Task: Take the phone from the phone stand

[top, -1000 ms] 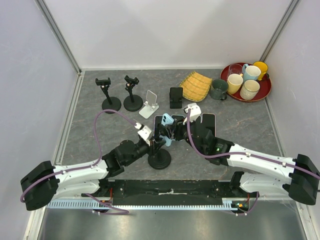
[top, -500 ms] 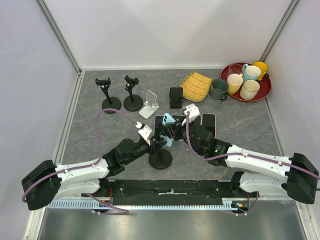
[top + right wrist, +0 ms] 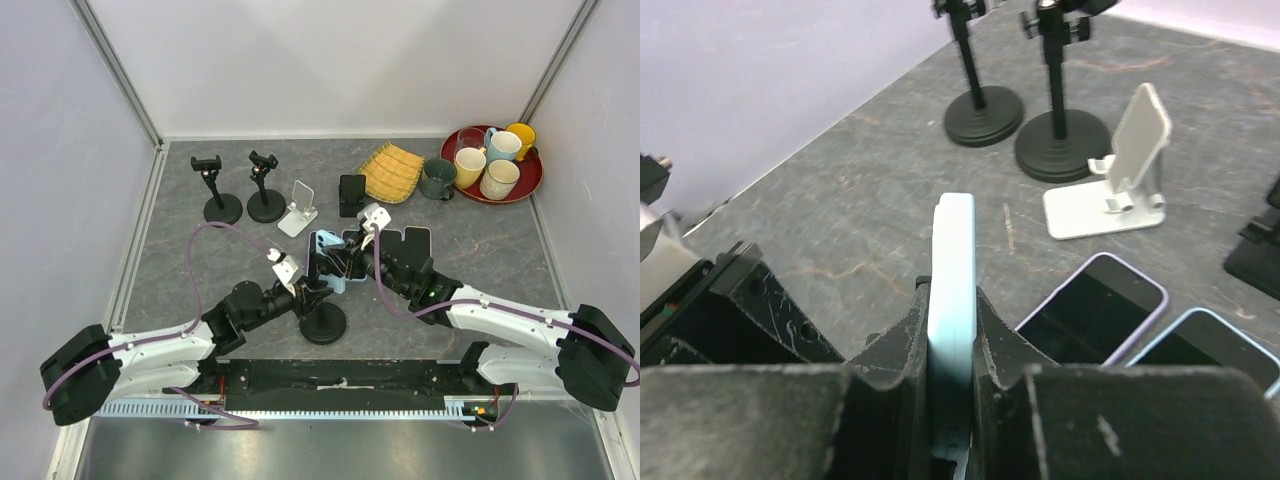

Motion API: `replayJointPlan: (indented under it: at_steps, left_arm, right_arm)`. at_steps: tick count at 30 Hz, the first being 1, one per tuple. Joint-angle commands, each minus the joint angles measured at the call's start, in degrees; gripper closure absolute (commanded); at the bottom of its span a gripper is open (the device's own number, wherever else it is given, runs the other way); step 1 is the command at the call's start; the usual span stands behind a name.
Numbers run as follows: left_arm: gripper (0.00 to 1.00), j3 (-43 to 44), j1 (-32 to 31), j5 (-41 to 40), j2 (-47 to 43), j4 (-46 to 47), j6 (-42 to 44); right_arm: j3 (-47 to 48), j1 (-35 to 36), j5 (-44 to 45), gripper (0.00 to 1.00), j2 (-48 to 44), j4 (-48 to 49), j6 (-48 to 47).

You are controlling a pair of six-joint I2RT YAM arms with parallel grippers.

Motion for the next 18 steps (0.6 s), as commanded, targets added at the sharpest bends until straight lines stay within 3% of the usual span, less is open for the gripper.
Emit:
replayJointPlan:
  at_steps: [1,11,18]
  left_arm:
    - [0.98,-3.1,-2.0,7.7,-7.0,-2.6,-2.3]
    - [0.98,-6.0,1.7,4.2,-16.6,-9.9,-5.1]
    - [0.98,-4.7,2.0,-2.8,-19.2,-13.7,-3.8]
  right_arm:
    - [-0.8,-5.5,-9.9,1.0,-2.0,-0.4,-4.4]
    - [-2.4,-13.3,-17.8,1.0,-6.5,-5.1,-6.1]
    - [0.0,-13.4,-15.7,1.0,-10.5,-12.0,-5.5]
